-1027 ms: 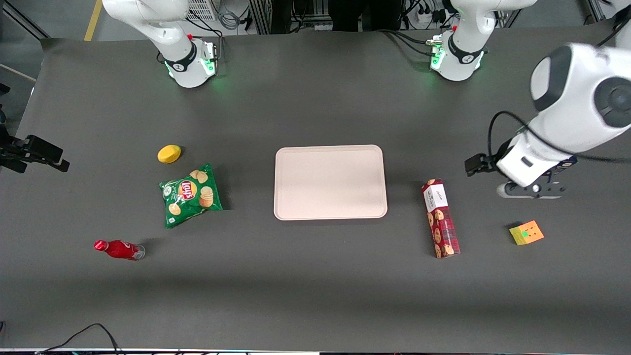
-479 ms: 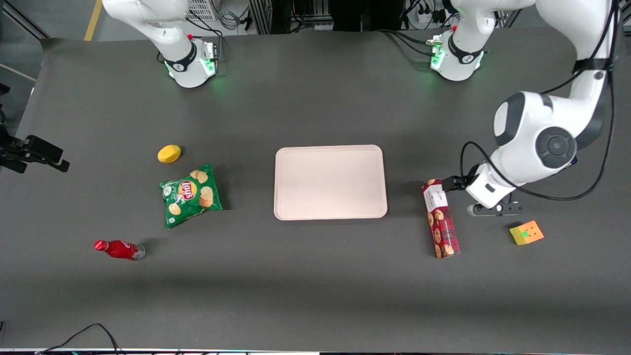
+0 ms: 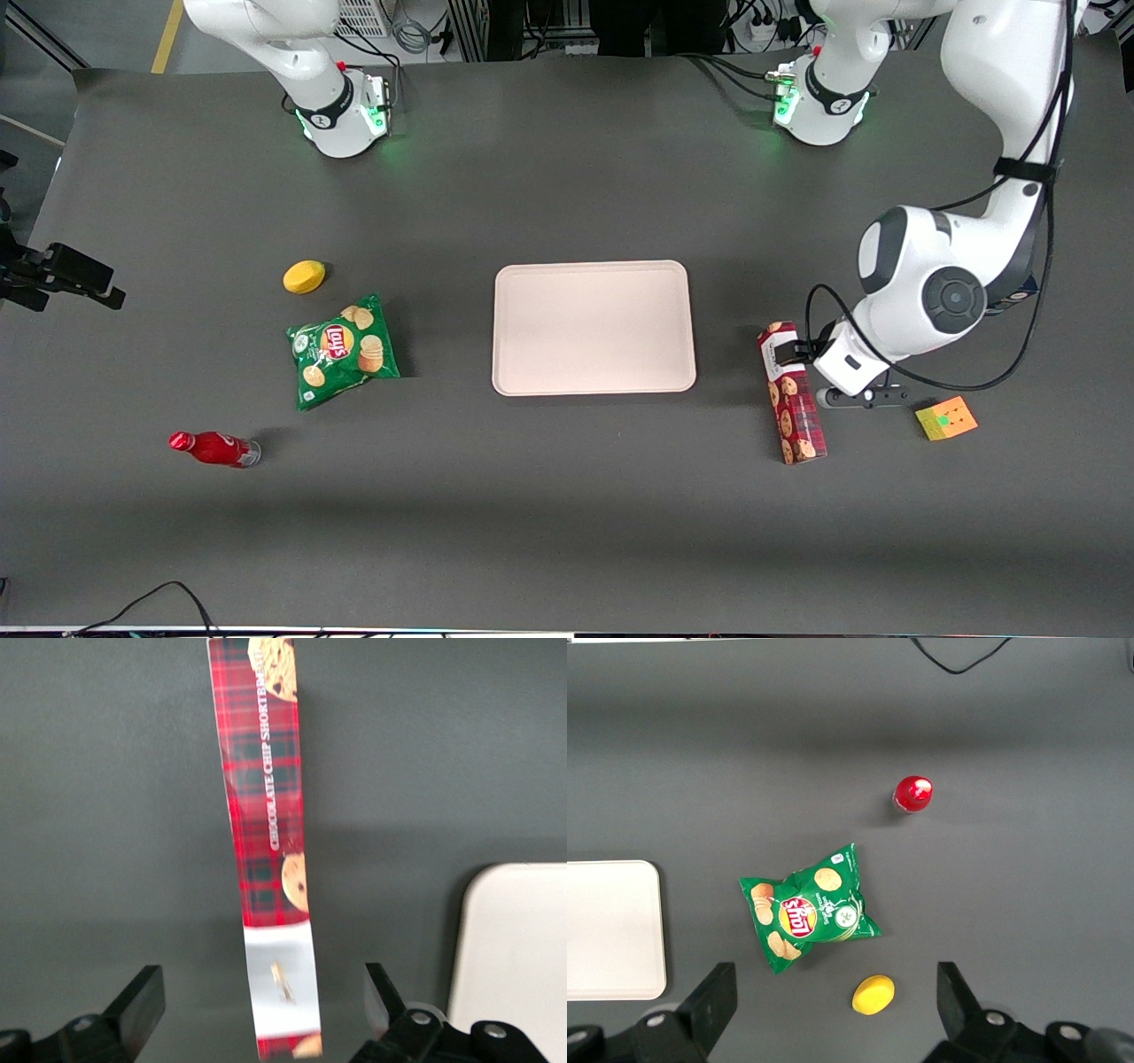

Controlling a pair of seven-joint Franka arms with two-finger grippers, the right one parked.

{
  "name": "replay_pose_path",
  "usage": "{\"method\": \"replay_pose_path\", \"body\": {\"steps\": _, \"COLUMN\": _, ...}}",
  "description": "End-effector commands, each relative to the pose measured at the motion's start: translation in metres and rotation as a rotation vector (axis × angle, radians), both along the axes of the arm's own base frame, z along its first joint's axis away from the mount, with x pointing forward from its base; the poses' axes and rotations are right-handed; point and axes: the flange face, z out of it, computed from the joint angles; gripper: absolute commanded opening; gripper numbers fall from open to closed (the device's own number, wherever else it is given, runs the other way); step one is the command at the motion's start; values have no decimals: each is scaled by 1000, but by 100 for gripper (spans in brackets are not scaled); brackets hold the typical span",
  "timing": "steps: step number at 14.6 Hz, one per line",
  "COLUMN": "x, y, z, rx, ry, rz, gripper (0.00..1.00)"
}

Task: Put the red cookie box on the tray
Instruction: 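Close the left gripper on the red cookie box and lift it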

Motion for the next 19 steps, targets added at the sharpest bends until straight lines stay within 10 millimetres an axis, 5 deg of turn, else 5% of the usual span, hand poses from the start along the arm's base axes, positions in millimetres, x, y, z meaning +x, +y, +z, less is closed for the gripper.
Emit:
{"method": "replay_pose_path", "body": {"steps": 1, "x": 11, "y": -7, "z": -27, "rx": 26, "ry": -38, "rz": -27, "gripper": 100}}
{"method": "replay_pose_path", "body": {"steps": 7, "x": 17, "y": -10, "z": -73, "rx": 5, "ry": -45, "rz": -9, "gripper": 100}}
{"method": "replay_pose_path", "body": {"steps": 13, "x": 19, "y": -10, "z": -88, "rx": 0, "ry": -41, "rz": -5, "gripper": 95}}
{"method": "replay_pose_path", "body": {"steps": 14, "x": 21, "y": -10, "z": -86, "rx": -1, "ry": -44, "rz": -7, "gripper": 83}}
{"method": "replay_pose_path", "body": {"steps": 16, "x": 22, "y": -10, "z": -85, "rx": 0, "ry": -47, "rz": -12, "gripper": 22}}
{"method": "replay_pose_path", "body": {"steps": 17, "x": 22, "y": -10, "z": -84, "rx": 0, "ry": -47, "rz": -21, "gripper": 5}}
{"method": "replay_pose_path", "body": {"steps": 19, "x": 22, "y": -14, "z": -82, "rx": 1, "ry": -43, "rz": -26, "gripper": 0}}
